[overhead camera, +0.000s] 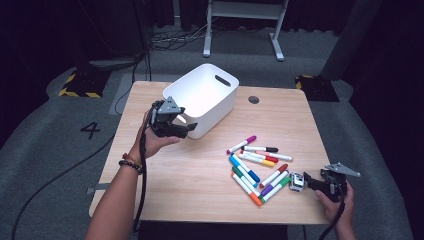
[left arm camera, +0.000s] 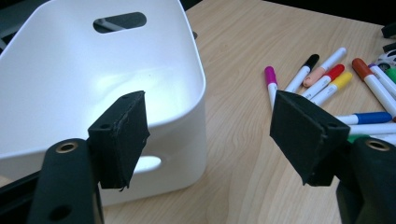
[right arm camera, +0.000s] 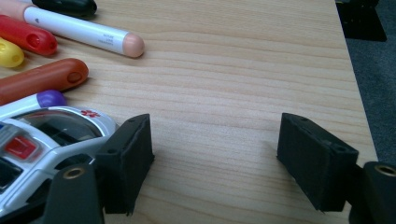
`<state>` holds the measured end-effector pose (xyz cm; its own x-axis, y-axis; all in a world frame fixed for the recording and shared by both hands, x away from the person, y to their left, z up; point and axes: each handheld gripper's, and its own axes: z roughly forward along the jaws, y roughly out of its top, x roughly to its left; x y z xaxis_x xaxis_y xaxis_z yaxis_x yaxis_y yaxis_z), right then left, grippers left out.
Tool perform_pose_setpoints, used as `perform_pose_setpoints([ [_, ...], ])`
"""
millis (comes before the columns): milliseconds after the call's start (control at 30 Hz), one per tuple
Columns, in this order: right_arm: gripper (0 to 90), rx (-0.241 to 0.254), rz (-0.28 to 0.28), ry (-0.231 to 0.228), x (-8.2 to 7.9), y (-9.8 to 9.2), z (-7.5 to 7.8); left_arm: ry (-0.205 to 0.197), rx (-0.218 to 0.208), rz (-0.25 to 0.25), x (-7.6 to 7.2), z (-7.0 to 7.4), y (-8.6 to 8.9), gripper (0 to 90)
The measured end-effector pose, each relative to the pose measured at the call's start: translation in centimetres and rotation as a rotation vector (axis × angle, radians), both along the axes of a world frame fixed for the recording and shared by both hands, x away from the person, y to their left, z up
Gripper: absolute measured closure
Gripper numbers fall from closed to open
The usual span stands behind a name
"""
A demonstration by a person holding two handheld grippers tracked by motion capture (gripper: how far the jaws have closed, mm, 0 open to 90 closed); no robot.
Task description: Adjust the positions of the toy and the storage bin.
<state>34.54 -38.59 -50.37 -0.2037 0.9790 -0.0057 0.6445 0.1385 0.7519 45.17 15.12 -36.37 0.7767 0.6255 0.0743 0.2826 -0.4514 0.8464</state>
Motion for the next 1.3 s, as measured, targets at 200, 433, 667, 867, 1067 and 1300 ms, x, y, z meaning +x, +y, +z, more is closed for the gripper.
perform_pose_setpoints([
  [200, 26.8, -0.005, 0.004, -0.002, 0.0, 0.0, 0.0, 0.017, -0.001, -0.010, 1.5, 0.1, -1.0, 32.8],
  [433, 26.7, -0.002, 0.006, -0.001, 0.0, 0.0, 0.0, 0.056, 0.037, -0.042, 2.8, -0.6, -2.1, 43.5],
  [667, 26.7, -0.002, 0.012, 0.000, 0.0, 0.0, 0.0, 0.086, 0.070, -0.040, 3.4, -1.9, -3.3, 55.3],
  [867, 26.8, -0.001, 0.014, 0.000, 0.0, 0.0, 0.0, 0.080, 0.068, -0.032, 3.8, -2.1, -3.6, 66.5],
  [1067, 26.9, 0.000, 0.016, 0.000, 0.0, 0.0, 0.0, 0.089, 0.056, -0.064, 3.8, -2.0, -3.9, 79.5],
  [1300, 27.3, 0.001, 0.020, 0.000, 0.0, 0.0, 0.0, 0.077, 0.067, -0.089, 2.9, -2.0, -5.1, 83.0],
])
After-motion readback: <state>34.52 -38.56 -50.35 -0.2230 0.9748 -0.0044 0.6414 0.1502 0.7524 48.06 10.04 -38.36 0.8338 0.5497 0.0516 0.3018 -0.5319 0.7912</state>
